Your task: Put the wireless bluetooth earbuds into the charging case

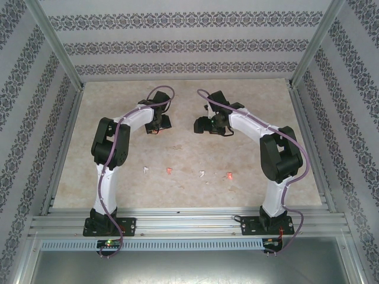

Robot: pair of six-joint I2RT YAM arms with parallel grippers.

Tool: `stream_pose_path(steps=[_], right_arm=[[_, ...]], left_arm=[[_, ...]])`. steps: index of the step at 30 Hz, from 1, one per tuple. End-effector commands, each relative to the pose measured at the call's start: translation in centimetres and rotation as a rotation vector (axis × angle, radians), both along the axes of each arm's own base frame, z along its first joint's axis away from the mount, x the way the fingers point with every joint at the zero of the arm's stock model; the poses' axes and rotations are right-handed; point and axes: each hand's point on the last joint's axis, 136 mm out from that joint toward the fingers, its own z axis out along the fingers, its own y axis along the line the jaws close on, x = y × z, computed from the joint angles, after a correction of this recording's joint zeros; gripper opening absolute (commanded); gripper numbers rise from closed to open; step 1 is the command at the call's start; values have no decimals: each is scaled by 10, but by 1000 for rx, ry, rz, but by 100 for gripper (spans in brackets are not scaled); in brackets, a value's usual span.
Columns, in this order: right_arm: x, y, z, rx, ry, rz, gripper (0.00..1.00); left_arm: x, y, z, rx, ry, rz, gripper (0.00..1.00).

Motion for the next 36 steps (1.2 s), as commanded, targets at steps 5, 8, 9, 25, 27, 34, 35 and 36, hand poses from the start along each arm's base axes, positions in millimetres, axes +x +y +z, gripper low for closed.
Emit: stream_pose_path(steps=[5, 8, 9, 25, 27, 34, 35, 36], right_arm=[[-3, -6, 14, 87, 7, -35, 75], [-3, -3, 18, 140, 22, -39, 75], [-3, -2, 20, 160, 28, -39, 75], [-21, 3, 52, 424, 174, 25, 72], [-27, 11, 55, 462, 200, 49, 71], [-47, 41, 58, 521, 270, 141, 70], [-50, 45, 58, 526, 278, 152, 70], [-51, 47, 58, 531, 284, 159, 70]], left_arm=[[-7, -2, 4, 32, -24, -108, 63], [-10, -9, 11, 7, -73, -189, 60], [-12, -11, 14, 5, -91, -221, 60], [-77, -92, 84, -138, -487, -861, 57], [-87, -103, 92, -152, -538, -938, 57], [-115, -134, 114, -178, -626, -1104, 58], [-117, -136, 115, -183, -631, -1111, 58], [-118, -138, 117, -186, -638, -1117, 58]])
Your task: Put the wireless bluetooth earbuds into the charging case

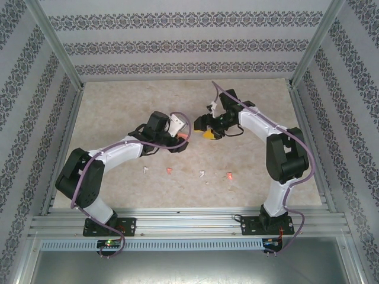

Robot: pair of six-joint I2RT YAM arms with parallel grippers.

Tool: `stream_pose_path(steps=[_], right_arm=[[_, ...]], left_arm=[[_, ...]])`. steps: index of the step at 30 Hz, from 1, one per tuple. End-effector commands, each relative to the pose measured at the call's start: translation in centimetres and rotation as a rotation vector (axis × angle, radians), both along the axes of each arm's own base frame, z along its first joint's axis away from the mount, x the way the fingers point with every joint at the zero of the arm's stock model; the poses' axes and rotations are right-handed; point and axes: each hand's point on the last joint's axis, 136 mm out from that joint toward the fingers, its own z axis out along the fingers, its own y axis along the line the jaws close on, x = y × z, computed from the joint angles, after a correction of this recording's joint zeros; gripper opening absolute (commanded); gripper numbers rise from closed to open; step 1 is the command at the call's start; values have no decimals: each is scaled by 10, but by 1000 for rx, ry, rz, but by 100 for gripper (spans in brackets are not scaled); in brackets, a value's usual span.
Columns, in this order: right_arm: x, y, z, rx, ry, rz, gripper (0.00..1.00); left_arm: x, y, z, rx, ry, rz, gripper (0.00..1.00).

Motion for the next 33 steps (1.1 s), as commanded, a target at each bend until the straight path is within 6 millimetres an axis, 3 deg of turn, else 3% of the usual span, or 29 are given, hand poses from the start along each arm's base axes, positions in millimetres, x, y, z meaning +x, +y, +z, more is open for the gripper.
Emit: stream_pose_path(steps=[1, 16, 21, 28, 33], right_arm=[[-11, 17, 10, 65, 20, 67, 70], [-24, 38, 12, 144, 53, 131, 56], [-27, 42, 14, 160, 56, 144, 38], [-28, 44, 22, 188, 45, 160, 24], [-27, 44, 27, 195, 19, 169, 15]], left_arm=[[-5, -17, 24, -45, -98, -94, 58], [-9, -28, 41, -101, -128, -118, 58], [-8, -29, 43, -103, -136, -116, 59], [-6, -30, 45, -114, -140, -108, 61], [-2, -27, 49, -114, -143, -76, 72]])
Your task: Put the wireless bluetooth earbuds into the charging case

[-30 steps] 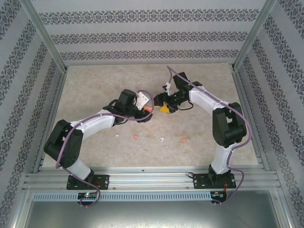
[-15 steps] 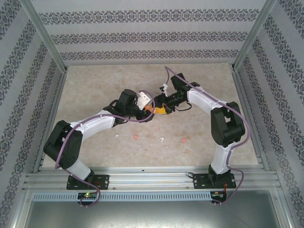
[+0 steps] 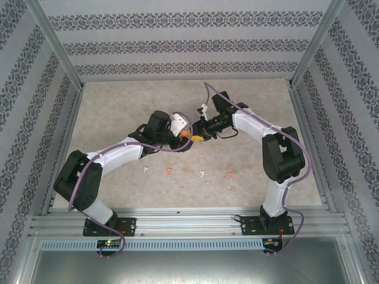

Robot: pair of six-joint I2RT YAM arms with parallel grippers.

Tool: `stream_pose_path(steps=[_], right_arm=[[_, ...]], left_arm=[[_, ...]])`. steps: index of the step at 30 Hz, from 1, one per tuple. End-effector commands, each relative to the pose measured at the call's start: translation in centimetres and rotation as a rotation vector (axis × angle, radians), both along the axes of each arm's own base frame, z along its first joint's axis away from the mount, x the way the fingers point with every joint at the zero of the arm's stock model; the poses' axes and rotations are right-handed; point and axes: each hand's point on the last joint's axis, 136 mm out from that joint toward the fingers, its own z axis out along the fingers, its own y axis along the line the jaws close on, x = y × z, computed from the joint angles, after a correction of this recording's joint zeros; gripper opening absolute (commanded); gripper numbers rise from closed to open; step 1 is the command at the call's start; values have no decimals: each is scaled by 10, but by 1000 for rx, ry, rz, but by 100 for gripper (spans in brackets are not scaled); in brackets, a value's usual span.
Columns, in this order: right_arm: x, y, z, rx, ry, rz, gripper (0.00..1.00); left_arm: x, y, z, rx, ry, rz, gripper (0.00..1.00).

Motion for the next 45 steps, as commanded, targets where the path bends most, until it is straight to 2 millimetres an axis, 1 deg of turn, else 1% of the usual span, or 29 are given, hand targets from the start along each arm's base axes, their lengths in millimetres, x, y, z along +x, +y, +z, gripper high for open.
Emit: stream_pose_path(steps=[1, 3, 4, 5, 9, 11, 14, 17, 19, 23, 27, 30, 34, 43, 45], right_arm=[[-1, 9, 14, 49, -28, 36, 14], [1, 6, 20, 48, -64, 34, 12], [3, 5, 23, 49, -85, 32, 12], [6, 3, 28, 49, -111, 30, 12], [15, -6, 54, 70, -220, 22, 10], [20, -12, 67, 83, -269, 16, 9], [21, -17, 90, 120, -350, 32, 7], [15, -18, 111, 156, -425, 71, 6], [8, -16, 126, 195, -467, 105, 7], [-8, -9, 150, 266, -525, 169, 6], [-25, 0, 169, 325, -562, 232, 6], [-32, 3, 177, 347, -575, 254, 6], [-38, 6, 180, 350, -579, 272, 6], [-45, 11, 181, 344, -584, 296, 5], [-45, 12, 181, 344, -583, 297, 5]], left_arm=[[2, -7, 27, -49, -67, 2, 76], [3, -4, 34, -59, -61, 25, 84], [3, -2, 38, -66, -49, 35, 86], [3, -2, 45, -78, -40, 43, 88], [-4, 9, 71, -172, 55, 47, 89], [-8, 17, 88, -275, 129, 34, 89], [-11, 34, 116, -435, 210, 11, 89], [-18, 46, 137, -513, 232, -17, 88], [-22, 50, 144, -515, 230, -30, 88], [-30, 48, 152, -527, 251, -68, 86], [-37, 41, 162, -583, 295, -131, 77], [-40, 39, 168, -612, 308, -156, 69], [-42, 38, 175, -629, 311, -176, 55], [-43, 36, 183, -650, 279, -189, 43], [-43, 34, 182, -644, 272, -193, 41]])
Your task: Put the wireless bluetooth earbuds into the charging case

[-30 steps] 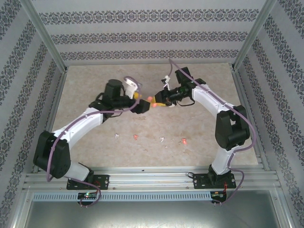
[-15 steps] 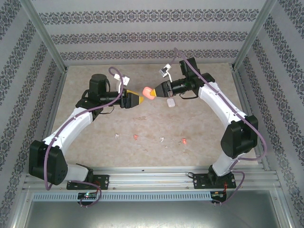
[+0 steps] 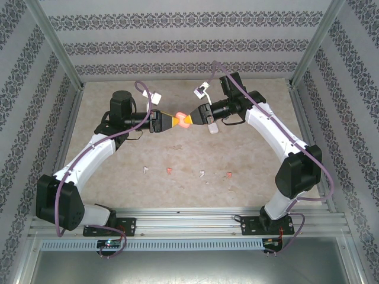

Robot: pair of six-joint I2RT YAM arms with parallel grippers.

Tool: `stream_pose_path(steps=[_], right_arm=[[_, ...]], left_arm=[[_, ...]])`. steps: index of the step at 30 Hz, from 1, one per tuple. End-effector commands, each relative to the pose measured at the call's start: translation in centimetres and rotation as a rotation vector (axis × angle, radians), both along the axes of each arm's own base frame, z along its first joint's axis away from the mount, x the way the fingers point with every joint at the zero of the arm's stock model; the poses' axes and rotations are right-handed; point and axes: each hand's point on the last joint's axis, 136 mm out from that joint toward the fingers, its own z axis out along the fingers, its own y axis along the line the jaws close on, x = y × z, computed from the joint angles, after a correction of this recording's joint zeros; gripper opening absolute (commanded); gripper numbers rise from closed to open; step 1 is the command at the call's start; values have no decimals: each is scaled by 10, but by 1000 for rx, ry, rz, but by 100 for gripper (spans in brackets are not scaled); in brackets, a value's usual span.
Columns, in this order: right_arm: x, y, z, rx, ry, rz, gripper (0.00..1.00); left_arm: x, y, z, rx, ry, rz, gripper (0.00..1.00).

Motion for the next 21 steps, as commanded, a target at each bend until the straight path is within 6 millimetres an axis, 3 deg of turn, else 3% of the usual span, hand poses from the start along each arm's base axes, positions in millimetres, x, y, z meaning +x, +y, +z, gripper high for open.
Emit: stream_pose_path(steps=[1, 8, 18, 21], right_arm=[[-10, 3, 25, 42, -75, 38, 5], [-8, 4, 26, 43, -73, 38, 5], [-10, 10, 18, 39, -47, 60, 4], [-11, 12, 15, 33, -44, 66, 5]], left_arm=[[-6, -5, 18, -30, -74, -33, 41], [-8, -12, 9, -19, -62, -54, 39], [-8, -13, 9, 10, -90, -28, 15], [-9, -12, 10, 14, -101, -19, 13]])
